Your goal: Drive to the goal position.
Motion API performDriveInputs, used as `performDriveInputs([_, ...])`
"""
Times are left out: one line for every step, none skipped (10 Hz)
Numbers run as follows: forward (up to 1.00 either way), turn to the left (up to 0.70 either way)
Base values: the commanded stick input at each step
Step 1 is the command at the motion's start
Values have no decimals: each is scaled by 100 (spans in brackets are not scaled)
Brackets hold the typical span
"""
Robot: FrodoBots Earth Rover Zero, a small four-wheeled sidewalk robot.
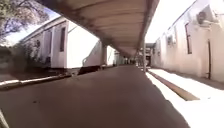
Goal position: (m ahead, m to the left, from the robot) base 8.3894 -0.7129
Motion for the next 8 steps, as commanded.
performDriveInputs([50,0])
performDriveInputs([50,0])
performDriveInputs([50,0])
performDriveInputs([50,0])
performDriveInputs([50,0])
performDriveInputs([50,0])
performDriveInputs([50,0])
performDriveInputs([50,0])
